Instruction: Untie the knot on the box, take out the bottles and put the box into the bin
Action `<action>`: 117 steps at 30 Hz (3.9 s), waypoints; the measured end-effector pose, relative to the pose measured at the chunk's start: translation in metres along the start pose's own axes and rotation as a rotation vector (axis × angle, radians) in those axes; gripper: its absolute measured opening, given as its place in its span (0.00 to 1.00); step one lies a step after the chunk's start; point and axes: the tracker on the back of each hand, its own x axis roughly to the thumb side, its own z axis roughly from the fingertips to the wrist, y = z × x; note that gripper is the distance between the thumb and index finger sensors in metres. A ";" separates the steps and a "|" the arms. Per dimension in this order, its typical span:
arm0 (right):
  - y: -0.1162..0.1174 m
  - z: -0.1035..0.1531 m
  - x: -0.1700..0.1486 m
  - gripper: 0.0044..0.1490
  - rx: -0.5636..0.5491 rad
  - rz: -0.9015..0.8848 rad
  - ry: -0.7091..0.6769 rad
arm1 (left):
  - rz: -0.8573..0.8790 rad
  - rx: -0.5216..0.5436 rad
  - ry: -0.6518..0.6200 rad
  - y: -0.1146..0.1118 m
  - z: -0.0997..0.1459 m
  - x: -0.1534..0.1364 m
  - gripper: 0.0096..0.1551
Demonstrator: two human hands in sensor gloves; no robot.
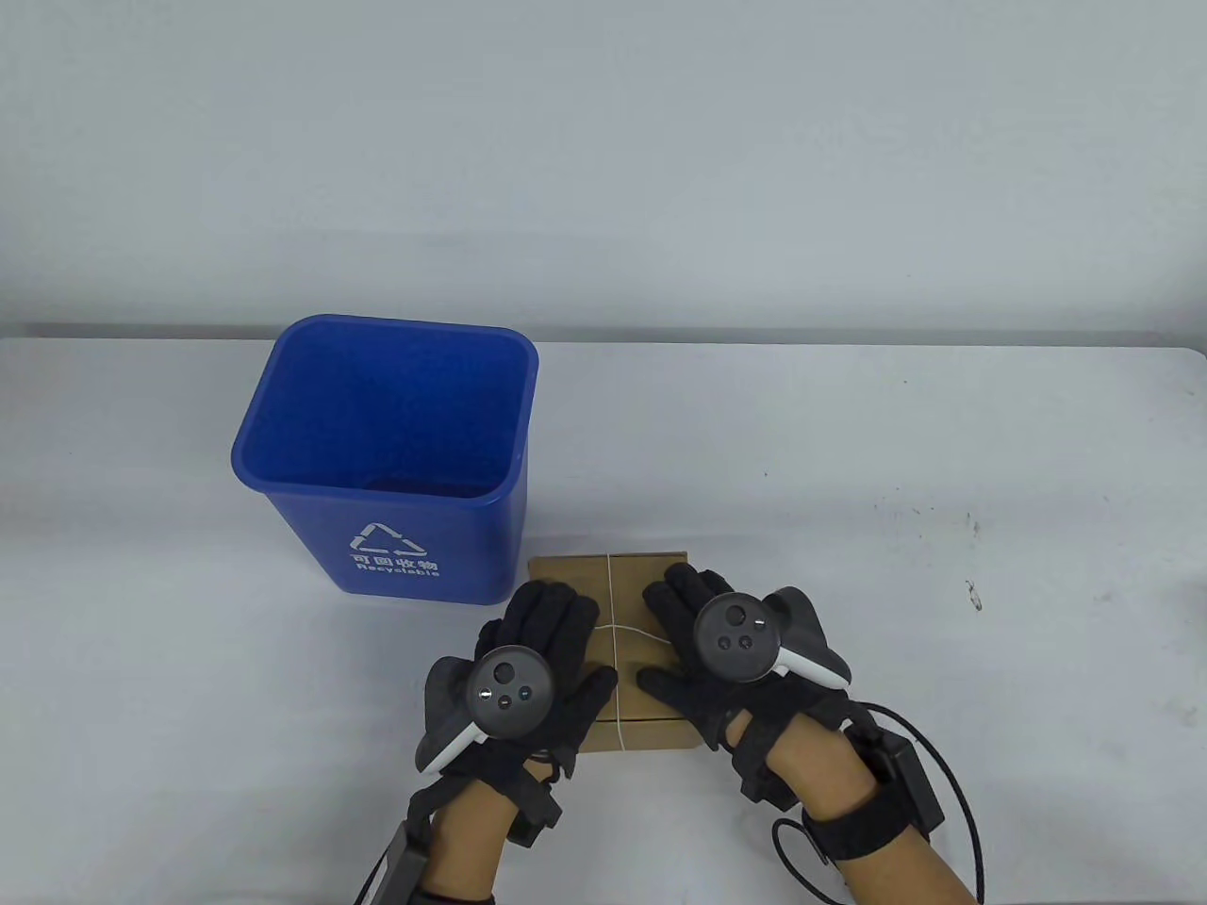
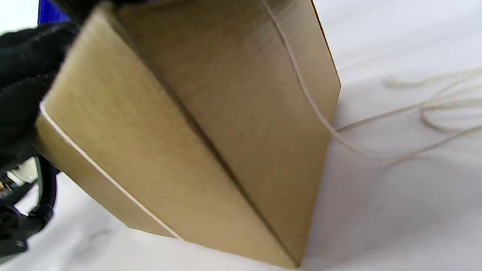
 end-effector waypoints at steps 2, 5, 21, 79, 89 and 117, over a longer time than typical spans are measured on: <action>0.000 0.000 -0.001 0.54 0.002 0.024 0.004 | 0.001 -0.003 0.001 0.000 0.000 0.000 0.47; 0.003 0.001 -0.003 0.54 0.003 0.009 0.015 | 0.009 -0.005 0.000 0.001 -0.001 -0.001 0.45; 0.005 0.002 -0.011 0.54 0.015 -0.048 0.023 | 0.194 0.161 0.223 0.024 0.011 -0.036 0.34; 0.005 0.002 -0.010 0.53 0.005 -0.043 0.026 | -0.092 0.096 0.677 0.042 0.022 -0.107 0.28; 0.004 0.002 -0.010 0.53 0.005 -0.042 0.027 | 0.212 0.211 0.246 0.050 0.023 -0.065 0.31; 0.005 0.002 -0.009 0.53 0.006 -0.046 0.025 | -0.041 0.164 0.401 0.033 0.013 -0.079 0.23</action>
